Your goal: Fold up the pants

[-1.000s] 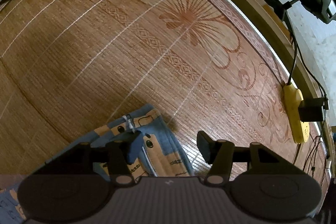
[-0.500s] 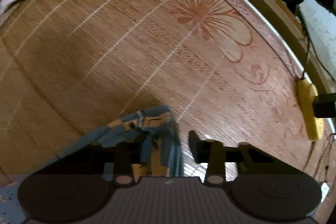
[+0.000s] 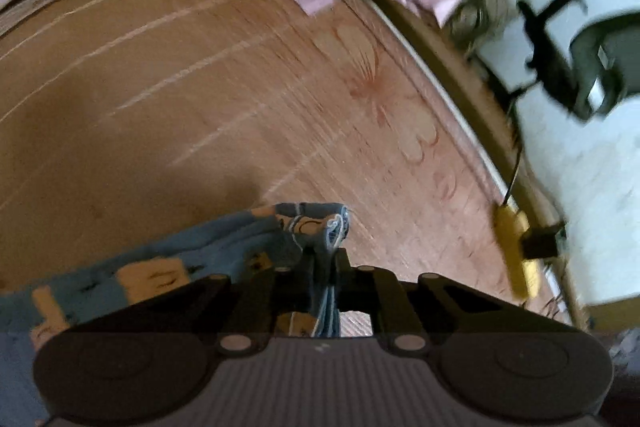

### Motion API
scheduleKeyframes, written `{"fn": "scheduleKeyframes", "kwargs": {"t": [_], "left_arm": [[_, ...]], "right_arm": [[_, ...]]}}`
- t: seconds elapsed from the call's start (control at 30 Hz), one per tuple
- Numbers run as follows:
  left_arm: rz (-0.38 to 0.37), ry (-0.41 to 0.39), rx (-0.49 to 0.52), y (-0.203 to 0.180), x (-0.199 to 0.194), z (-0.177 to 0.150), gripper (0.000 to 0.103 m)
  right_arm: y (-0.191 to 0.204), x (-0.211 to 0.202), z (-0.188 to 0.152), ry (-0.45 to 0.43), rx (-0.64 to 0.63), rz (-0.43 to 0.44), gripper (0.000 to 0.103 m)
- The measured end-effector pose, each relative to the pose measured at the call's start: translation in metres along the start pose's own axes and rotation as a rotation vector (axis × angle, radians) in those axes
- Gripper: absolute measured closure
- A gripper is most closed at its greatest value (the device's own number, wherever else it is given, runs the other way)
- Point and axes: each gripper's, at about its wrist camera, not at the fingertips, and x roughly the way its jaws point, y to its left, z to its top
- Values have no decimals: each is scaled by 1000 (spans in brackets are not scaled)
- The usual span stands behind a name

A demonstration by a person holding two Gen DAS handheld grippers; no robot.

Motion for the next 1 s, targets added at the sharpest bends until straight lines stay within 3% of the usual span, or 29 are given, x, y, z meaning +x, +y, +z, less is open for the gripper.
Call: {"fn": "scheduleKeyframes", "kwargs": {"t": [0.27,0.5,0.67,0.8,0.9,1.0], "left_arm": [[-85,-119,-201,69,-64,-46,93],[-40,-142,-271,128,-88,-83,93],[-15,-167,-240,160,-87,-102,93],[-26,-168,-227,172,-83,-110,93],[-41,-168,-227,180,-81,-115,93],[-52,-161,-222,186,-80,-116,93]], "right_arm": [[43,-15,15,-90,-92,60,96],[95,-7,24,-64,-124,148,96],[122,10,25,-9,-139,152,96],[134,18,18,53,-144,117,80],[136,24,14,96,-122,91,78],[138,26,13,103,-118,78,68]]}}
